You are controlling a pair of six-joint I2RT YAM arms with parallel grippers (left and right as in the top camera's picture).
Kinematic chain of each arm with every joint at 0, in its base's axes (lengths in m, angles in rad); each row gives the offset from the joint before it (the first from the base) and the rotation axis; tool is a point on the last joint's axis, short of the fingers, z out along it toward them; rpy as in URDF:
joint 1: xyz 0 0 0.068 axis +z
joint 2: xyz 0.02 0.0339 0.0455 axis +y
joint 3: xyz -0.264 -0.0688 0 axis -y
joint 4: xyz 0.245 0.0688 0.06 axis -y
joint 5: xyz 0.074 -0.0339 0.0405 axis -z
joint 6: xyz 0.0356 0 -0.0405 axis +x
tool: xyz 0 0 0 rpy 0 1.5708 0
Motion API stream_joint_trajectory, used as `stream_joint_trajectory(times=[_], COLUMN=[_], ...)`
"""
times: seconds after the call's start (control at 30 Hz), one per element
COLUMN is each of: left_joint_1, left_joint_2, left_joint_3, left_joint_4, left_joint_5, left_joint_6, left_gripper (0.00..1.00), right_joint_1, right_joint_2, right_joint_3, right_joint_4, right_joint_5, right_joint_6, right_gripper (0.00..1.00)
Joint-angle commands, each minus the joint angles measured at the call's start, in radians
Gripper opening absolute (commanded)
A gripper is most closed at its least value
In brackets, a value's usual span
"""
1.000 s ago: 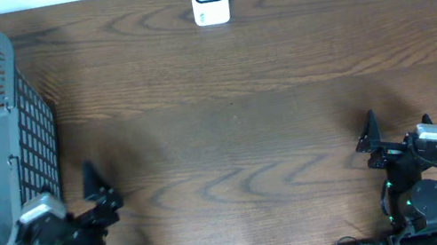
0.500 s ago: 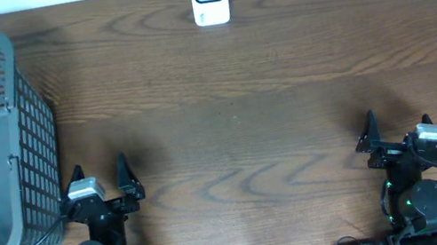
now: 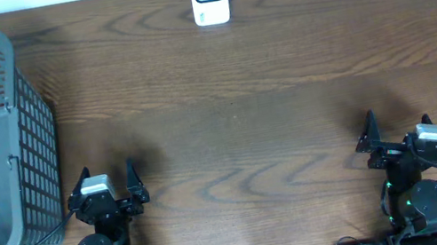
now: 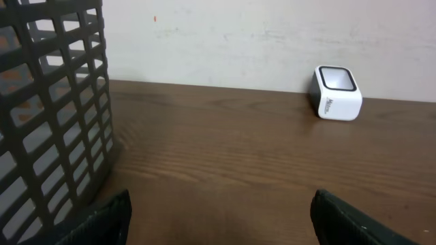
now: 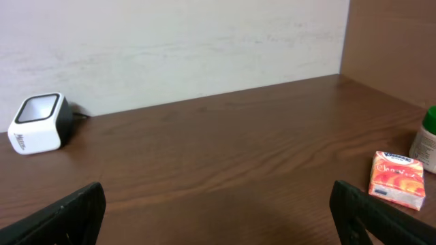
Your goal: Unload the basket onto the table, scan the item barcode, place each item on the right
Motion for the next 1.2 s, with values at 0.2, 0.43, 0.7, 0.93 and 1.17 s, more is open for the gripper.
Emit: stream_joint_trajectory(times=[0.2,0.43,0.7,0.93,1.17], left_joint_1=[0.005,0.005,0.005,0.005,0.005], left_joint_2=[-0.010,-0.010,-0.010,-0.010,-0.007], left_joint_3=[-0.019,-0.019,-0.018,-0.018,-0.018], left_joint_4=[-0.040,-0.040,-0.040,-0.037,-0.036], left_joint_5=[-0.006,0.000,0.010,0.010,0.010], left_joint_6=[0.029,0.033,0.033,0.033,0.033], left_gripper=[0.84,0.84,0.85,0.84,0.84], right_joint_1=[-0.006,-0.006,-0.006,-0.006,-0.006], right_joint_2=[-0.006,-0.006,-0.006,-0.006,-0.006], right_joint_3=[-0.001,-0.001,-0.001,-0.001,-0.001], right_joint_4=[-0.005,-0.005,-0.005,-0.005,-0.005], right_joint_5=[-0.002,-0.002,-0.002,-0.002,-0.002], right_joint_6=[-0.010,-0.010,-0.010,-0.010,-0.010], right_gripper=[0.99,0.99,0.99,0.99,0.99])
